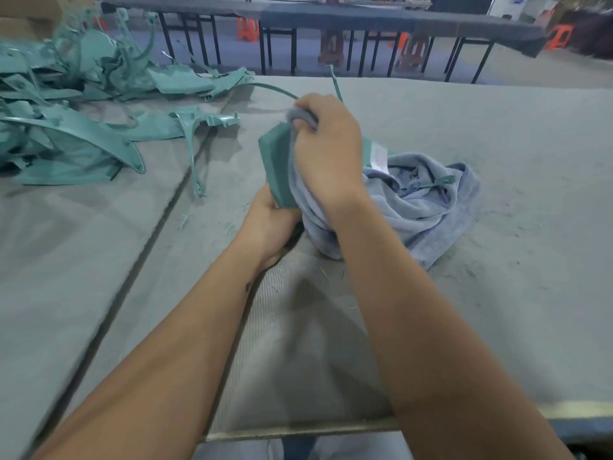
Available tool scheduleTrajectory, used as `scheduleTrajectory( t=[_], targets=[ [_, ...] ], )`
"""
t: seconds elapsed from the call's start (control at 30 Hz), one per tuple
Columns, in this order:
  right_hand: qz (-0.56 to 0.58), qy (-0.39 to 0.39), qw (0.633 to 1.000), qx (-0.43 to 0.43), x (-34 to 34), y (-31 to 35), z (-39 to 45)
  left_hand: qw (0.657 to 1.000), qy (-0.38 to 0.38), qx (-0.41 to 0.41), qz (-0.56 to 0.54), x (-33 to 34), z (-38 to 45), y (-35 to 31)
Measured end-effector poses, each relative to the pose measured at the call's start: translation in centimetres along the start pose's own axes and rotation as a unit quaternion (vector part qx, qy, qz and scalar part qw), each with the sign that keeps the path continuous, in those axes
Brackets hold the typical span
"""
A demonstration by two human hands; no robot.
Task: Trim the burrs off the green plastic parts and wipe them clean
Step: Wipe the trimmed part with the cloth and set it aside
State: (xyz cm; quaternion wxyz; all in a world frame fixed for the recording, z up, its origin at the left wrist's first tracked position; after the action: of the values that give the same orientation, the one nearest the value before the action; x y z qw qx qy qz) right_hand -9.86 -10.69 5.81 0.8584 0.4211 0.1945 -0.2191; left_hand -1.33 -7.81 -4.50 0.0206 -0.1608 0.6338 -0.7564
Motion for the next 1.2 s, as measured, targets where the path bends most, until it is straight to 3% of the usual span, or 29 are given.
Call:
scheduleTrajectory(
  t=[0.1,0.2,0.3,0.4,0.47,0.53,0.63,0.77,0.9,0.97,1.1,1.2],
  targets=[
    [-0.040,-0.008,0.999,0.019,0.1,-0.4,0.8,1.000,0.002,-0.008,0.009,-0.1,0.2,0.1],
    [-0.085,-0.026,0.993,-0.082,1.7,1.9,-1.4,0.999,0.003,-0.011,-0.041,0.1,0.3,-0.1],
    [-0.049,0.000,0.982,-0.181,3.1,2.9,-2.8,0.998,-0.037,-0.002,-0.049,0.1,0.3,0.0],
    [0.039,0.024,0.991,-0.125,2.2,0.5,-1.7,0.996,0.006,0.005,-0.084,0.4,0.2,-0.1],
    [0.032,0.023,0.999,-0.021,1.6,-2.6,-1.0,0.995,0.030,0.003,-0.096,0.3,0.3,0.1],
    [0.002,0.022,1.000,0.023,1.5,-4.4,-0.9,0.995,0.038,-0.004,-0.092,0.4,0.3,-0.1],
    [-0.040,0.071,0.997,-0.005,2.9,-3.5,-1.7,0.986,0.023,-0.042,-0.158,0.3,0.1,-0.3],
    [0.097,0.141,0.985,-0.012,3.3,-2.6,-3.3,0.931,0.058,-0.092,-0.349,0.0,-0.1,-0.9],
    [0.089,0.245,0.960,-0.106,3.7,-1.6,-5.1,0.910,0.003,-0.106,-0.401,-1.0,0.3,-1.1],
    [0.105,0.215,0.967,-0.089,4.0,-1.3,-5.1,0.901,-0.003,-0.096,-0.422,-1.1,0.4,-1.0],
    [0.115,0.071,0.991,-0.002,4.2,-0.8,-2.9,0.890,0.014,-0.110,-0.441,-0.4,0.2,-0.5],
    [0.074,0.039,0.996,-0.016,4.8,1.1,-1.3,0.888,0.033,-0.102,-0.447,-0.3,0.4,-0.7]
  ],
)
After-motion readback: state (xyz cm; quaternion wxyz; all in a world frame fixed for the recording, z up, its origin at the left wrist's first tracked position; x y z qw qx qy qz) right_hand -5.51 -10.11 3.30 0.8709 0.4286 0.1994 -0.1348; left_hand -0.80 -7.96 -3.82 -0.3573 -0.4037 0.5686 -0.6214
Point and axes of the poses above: each hand's wrist, its own z-axis towards the middle knuckle, its own x-axis out of the palm, y = z × x, the point moved 5 cm from there along z, towards the middle knuckle, and after that the axes turned 8 degrees about -z, right-handed, at the moved point
